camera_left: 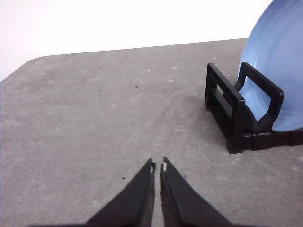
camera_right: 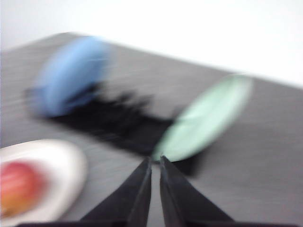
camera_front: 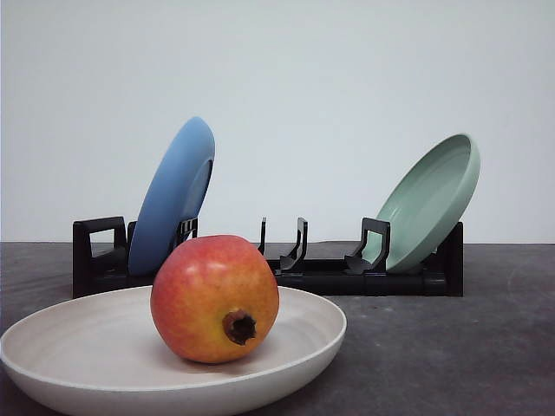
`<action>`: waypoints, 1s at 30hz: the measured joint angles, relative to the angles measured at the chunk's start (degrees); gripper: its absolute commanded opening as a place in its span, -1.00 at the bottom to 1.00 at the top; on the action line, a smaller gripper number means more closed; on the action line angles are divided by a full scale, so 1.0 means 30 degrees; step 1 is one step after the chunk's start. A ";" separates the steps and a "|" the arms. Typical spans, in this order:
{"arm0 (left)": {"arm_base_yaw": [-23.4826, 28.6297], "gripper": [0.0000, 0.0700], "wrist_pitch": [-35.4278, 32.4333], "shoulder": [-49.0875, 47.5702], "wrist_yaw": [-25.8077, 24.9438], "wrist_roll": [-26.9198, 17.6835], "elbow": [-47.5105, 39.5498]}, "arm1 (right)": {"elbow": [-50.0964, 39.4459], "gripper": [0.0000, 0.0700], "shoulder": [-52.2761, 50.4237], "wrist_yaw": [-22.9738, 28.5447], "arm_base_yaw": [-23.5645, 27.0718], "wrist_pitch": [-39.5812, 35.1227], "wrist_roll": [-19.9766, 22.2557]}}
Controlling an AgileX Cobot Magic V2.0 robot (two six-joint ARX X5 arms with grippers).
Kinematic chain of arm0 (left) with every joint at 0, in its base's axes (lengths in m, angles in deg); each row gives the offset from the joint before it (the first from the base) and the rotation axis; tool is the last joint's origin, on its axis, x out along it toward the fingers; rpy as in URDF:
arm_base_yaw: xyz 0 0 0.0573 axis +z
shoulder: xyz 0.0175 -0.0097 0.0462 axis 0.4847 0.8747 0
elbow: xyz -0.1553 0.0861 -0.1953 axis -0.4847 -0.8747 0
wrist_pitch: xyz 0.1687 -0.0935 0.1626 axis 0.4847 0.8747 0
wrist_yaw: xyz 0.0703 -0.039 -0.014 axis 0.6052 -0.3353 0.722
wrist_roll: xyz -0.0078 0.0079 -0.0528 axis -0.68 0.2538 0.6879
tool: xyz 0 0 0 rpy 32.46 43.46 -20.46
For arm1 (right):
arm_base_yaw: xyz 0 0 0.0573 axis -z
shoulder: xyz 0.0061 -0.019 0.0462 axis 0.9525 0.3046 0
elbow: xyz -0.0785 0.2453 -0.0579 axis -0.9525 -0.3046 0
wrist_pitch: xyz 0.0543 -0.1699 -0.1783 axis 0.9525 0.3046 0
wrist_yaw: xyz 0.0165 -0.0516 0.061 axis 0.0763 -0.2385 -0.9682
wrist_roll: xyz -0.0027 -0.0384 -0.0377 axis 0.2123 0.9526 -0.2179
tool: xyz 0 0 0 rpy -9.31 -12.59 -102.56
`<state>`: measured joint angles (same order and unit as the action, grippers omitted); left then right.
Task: Place pomegranate in white plate
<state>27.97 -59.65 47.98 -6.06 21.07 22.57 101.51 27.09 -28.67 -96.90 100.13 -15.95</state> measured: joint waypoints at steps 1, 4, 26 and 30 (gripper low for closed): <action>0.0000 -1.00 0.0000 0.0000 0.0000 0.0000 0.0000 | -0.1114 -0.92 -0.0395 0.0005 0.1305 -0.1420 0.0376; 0.0000 -1.00 0.0000 0.0000 0.0000 0.0005 0.0000 | -0.4289 -0.92 -0.1684 0.0046 0.4880 -0.5242 0.0791; 0.0000 -1.00 0.0000 0.0000 0.0000 0.0007 0.0000 | -0.9746 -0.92 -0.4723 0.0211 0.8485 -0.5806 0.0701; 0.0000 -1.00 0.0000 0.0000 0.0000 0.0007 0.0000 | -0.9746 -0.92 -0.4723 0.0216 0.8485 -0.5818 0.0701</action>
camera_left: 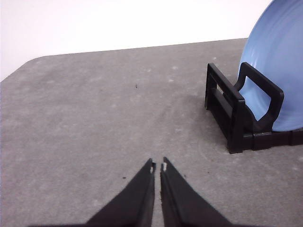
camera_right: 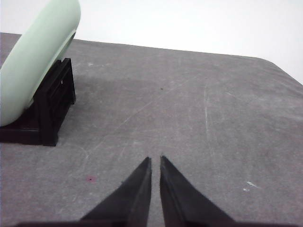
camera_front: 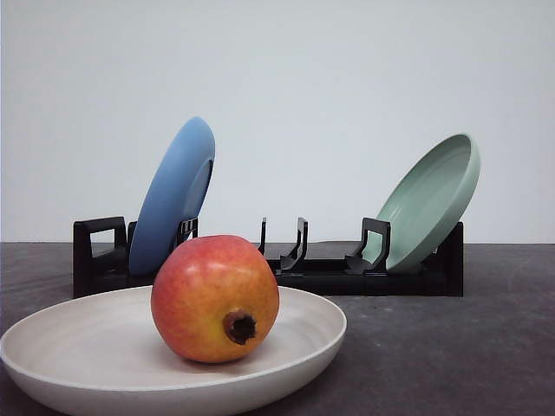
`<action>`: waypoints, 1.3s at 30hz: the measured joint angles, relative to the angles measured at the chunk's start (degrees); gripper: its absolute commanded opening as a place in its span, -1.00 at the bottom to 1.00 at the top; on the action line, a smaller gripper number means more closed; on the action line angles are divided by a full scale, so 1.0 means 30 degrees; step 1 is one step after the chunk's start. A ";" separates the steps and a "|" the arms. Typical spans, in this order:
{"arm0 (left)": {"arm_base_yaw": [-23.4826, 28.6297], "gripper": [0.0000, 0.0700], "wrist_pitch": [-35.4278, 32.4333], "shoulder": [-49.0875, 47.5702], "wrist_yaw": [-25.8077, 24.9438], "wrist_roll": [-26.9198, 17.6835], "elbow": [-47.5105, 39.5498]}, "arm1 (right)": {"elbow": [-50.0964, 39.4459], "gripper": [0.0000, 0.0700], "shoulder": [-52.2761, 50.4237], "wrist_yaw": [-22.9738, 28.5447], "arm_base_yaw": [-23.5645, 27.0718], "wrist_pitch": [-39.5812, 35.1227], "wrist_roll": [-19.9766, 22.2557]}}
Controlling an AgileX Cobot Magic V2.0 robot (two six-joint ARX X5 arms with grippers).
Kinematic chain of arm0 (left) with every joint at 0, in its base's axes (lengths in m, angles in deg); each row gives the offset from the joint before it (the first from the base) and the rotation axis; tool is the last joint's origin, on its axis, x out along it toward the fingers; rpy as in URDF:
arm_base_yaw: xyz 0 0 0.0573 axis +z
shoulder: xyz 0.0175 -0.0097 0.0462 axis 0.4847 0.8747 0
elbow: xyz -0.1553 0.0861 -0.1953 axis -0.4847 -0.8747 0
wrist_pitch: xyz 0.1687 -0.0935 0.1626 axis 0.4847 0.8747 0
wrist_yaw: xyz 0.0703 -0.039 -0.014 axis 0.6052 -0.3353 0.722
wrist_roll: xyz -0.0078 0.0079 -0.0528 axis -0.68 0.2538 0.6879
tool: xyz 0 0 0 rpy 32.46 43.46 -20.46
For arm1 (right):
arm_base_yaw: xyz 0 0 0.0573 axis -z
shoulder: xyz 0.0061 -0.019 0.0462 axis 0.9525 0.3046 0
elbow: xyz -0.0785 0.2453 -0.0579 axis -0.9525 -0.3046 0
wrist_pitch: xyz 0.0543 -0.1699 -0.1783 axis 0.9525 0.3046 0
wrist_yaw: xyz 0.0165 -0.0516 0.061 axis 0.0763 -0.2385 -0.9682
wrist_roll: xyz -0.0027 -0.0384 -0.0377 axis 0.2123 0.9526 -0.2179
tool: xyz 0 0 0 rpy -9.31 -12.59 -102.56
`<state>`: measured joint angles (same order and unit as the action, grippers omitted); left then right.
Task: Place pomegranate in white plate
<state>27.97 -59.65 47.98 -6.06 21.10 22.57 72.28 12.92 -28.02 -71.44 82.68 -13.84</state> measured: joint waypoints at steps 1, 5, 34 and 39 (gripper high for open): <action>0.0000 -1.00 0.0000 0.0000 0.0000 0.0000 0.0000 | 0.0000 -0.92 0.0000 0.0000 0.0000 0.0000 0.0000; 0.0000 -1.00 0.0000 0.0000 0.0000 0.0000 0.0000 | 0.0000 -0.92 0.0000 0.0000 0.0000 0.0000 0.0000; 0.0000 -1.00 0.0000 0.0000 0.0036 0.0000 0.0000 | 0.0000 -0.92 0.0000 0.0000 0.0000 -0.0007 0.0000; 0.0000 -1.00 0.0000 0.0000 0.0036 0.0000 0.0000 | 0.0000 -0.92 0.0000 0.0000 0.0000 -0.0007 0.0000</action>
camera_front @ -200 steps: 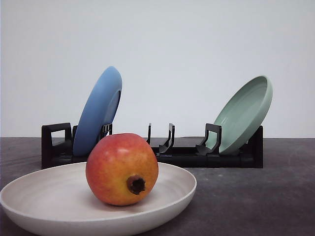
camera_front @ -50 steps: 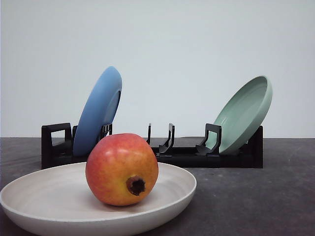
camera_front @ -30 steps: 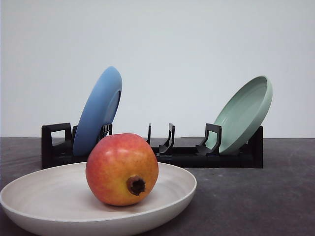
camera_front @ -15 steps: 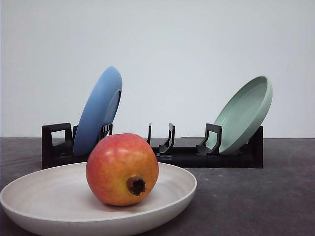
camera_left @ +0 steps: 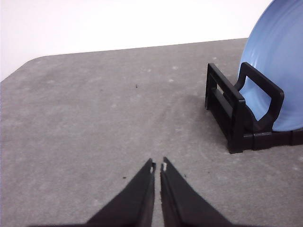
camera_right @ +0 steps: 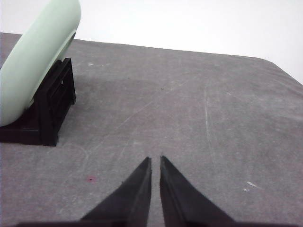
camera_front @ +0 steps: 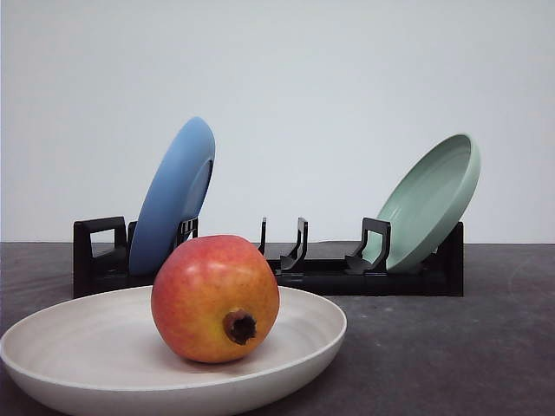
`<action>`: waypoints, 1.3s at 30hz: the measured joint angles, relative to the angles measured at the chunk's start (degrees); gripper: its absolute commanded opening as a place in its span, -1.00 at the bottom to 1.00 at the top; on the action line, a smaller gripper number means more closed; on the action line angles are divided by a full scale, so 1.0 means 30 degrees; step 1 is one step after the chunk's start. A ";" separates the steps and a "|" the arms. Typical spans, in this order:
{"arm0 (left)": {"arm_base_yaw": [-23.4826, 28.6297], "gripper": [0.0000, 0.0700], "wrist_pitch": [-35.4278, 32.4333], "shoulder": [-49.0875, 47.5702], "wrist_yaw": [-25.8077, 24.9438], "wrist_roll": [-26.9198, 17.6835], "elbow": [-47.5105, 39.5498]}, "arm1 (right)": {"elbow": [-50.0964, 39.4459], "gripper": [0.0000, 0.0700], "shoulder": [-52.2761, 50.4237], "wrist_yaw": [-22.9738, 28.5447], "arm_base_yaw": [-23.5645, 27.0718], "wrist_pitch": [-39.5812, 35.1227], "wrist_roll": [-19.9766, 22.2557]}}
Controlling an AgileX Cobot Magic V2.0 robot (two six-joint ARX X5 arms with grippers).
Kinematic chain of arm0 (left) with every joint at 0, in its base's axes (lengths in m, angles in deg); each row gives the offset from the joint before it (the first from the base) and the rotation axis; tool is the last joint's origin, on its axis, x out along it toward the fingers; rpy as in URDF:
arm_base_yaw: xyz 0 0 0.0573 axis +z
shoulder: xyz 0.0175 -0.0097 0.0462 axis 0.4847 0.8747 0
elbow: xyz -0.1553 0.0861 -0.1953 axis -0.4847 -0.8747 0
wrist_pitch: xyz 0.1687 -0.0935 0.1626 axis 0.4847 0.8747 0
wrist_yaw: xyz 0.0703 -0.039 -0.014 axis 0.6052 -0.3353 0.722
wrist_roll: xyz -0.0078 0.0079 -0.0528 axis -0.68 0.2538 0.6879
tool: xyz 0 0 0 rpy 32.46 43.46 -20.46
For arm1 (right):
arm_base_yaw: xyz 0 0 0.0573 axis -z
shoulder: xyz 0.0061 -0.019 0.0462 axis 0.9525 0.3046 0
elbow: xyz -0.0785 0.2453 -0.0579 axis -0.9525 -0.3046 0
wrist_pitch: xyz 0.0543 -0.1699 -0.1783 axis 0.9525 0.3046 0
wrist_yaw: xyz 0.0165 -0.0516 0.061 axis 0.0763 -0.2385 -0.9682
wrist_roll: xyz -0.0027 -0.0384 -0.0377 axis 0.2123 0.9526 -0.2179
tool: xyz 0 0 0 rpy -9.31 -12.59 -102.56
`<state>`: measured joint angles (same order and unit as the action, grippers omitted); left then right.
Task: Place pomegranate in white plate
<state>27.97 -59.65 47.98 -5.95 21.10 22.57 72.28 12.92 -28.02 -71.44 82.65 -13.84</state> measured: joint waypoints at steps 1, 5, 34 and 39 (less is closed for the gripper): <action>0.0000 -1.00 0.0000 0.0000 0.0000 0.0000 0.0000 | 0.0000 -0.92 0.0000 0.0000 0.0000 0.0003 0.0000; 0.0000 -1.00 0.0000 0.0000 0.0000 0.0000 0.0000 | 0.0000 -0.92 0.0000 0.0000 0.0000 0.0007 0.0000; 0.0000 -1.00 0.0000 0.0000 0.0000 0.0000 0.0000 | 0.0000 -0.92 0.0000 0.0000 0.0000 0.0000 0.0000; 0.0000 -1.00 0.0000 0.0000 0.0000 0.0000 0.0000 | 0.0000 -0.92 0.0000 0.0000 0.0000 0.0000 0.0000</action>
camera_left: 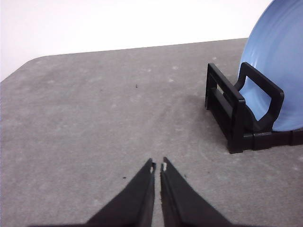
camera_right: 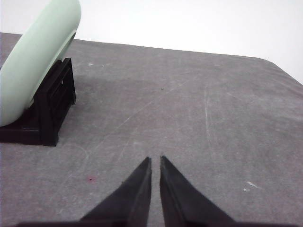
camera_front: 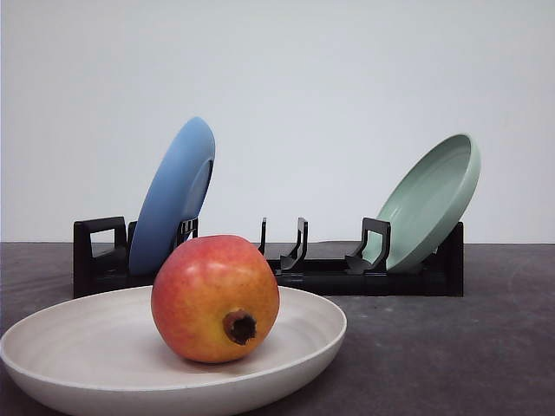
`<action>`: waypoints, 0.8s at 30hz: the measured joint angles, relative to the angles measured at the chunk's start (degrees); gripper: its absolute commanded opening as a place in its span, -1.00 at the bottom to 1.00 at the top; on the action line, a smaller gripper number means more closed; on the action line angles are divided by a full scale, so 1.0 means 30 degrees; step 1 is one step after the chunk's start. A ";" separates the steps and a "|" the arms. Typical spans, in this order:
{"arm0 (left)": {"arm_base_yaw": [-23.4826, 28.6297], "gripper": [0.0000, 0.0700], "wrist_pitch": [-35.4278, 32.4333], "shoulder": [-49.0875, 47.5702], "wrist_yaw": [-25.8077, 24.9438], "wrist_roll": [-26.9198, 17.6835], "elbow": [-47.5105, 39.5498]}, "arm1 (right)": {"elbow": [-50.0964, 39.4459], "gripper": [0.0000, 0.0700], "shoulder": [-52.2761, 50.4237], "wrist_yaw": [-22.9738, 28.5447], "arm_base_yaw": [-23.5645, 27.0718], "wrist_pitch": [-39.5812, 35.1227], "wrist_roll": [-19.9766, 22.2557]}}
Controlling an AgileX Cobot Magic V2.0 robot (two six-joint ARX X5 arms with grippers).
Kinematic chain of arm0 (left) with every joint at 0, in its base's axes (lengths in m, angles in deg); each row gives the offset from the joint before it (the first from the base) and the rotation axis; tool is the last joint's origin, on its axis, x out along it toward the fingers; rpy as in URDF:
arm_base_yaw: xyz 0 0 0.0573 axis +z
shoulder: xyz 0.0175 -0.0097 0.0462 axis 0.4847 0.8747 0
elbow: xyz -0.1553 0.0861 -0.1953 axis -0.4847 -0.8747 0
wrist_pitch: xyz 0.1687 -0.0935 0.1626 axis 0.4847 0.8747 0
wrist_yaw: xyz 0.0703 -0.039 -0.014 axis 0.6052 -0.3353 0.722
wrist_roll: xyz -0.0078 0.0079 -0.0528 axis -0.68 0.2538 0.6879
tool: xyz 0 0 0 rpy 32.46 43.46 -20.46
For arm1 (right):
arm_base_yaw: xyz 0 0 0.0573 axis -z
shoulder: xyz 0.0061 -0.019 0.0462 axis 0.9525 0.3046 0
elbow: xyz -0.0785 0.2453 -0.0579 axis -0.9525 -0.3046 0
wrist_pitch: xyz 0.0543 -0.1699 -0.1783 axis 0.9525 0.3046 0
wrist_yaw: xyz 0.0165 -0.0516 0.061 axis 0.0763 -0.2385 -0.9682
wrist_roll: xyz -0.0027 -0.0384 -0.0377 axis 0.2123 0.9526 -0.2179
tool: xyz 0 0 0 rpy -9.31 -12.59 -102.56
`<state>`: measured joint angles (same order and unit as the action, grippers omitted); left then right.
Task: Place pomegranate in white plate
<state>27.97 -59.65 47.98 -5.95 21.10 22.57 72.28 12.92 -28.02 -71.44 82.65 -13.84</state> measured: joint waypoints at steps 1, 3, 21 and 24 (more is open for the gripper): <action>0.0000 -1.00 0.0000 0.0000 0.0000 0.0000 0.0000 | 0.0000 -0.92 0.0000 0.0000 0.0000 0.0000 0.0000; 0.0000 -1.00 0.0003 0.0000 0.0000 0.0000 0.0000 | 0.0000 -0.92 0.0000 -0.0003 0.0000 0.0000 0.0000; 0.0000 -1.00 0.0000 0.0000 0.0000 0.0000 0.0000 | 0.0000 -0.92 0.0000 0.0000 0.0000 0.0000 0.0000; 0.0000 -1.00 0.0000 0.0000 0.0000 0.0000 0.0000 | 0.0000 -0.92 0.0000 0.0000 0.0000 0.0000 0.0000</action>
<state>27.97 -59.65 47.98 -5.95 21.10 22.57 72.28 12.92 -28.02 -71.44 82.65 -13.84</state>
